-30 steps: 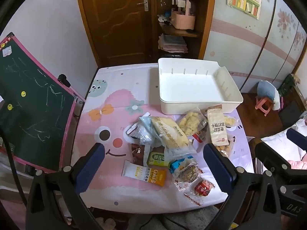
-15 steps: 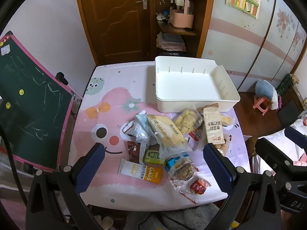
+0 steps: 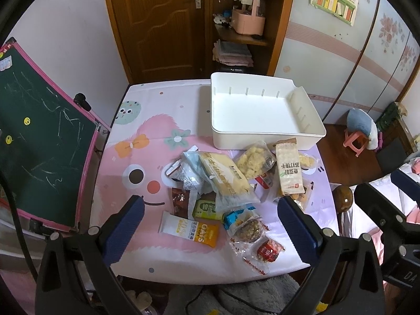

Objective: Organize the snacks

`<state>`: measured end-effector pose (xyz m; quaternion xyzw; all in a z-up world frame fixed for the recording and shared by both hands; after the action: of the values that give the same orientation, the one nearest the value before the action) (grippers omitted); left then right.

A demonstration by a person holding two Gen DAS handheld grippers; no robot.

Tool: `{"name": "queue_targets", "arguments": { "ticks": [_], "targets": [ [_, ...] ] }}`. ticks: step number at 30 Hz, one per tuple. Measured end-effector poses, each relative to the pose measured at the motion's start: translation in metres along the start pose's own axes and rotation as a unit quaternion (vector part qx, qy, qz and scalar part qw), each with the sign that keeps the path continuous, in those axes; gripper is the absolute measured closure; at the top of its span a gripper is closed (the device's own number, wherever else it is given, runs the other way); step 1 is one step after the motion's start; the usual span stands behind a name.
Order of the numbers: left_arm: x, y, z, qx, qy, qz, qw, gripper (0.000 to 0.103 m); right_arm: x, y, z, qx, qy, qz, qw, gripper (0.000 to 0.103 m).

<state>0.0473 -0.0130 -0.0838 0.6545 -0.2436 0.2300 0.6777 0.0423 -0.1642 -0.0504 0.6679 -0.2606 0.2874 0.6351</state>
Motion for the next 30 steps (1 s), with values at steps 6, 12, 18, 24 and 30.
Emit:
{"name": "queue_targets", "arguments": {
  "ticks": [6,12,18,24,30],
  "targets": [
    [0.001,0.002,0.001,-0.003,0.0,-0.002,1.0,0.002,0.001,0.008,0.003,-0.002,0.004,0.012,1.0,0.0],
    [0.0,0.006,0.006,-0.016,0.001,-0.008,0.9998,0.002,0.0,0.012,0.005,-0.003,0.006,0.014,1.0,0.0],
    [0.002,0.008,0.009,-0.017,0.003,-0.006,0.9998,0.002,0.0,0.014,0.004,-0.002,0.007,0.017,1.0,0.0],
    [0.004,0.01,0.008,-0.02,0.005,-0.004,0.9998,0.002,0.001,0.017,0.005,0.0,0.005,0.019,1.0,0.001],
    [0.007,0.012,0.008,-0.013,0.006,0.0,0.9999,0.002,0.004,0.021,0.009,0.0,0.005,0.024,1.0,0.001]
  ]
}}
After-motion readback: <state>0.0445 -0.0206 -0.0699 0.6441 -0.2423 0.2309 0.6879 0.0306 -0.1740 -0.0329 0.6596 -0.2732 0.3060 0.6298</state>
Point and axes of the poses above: each gripper's, at about its wrist camera, not at the fingertips, and y roughly against the way its jaws point, z to its right, x to its top, the point moved 10 cm from there along -y, roughly the way its jaws point, and after that the axes turned 8 degrees about z, right-handed, at the moved point
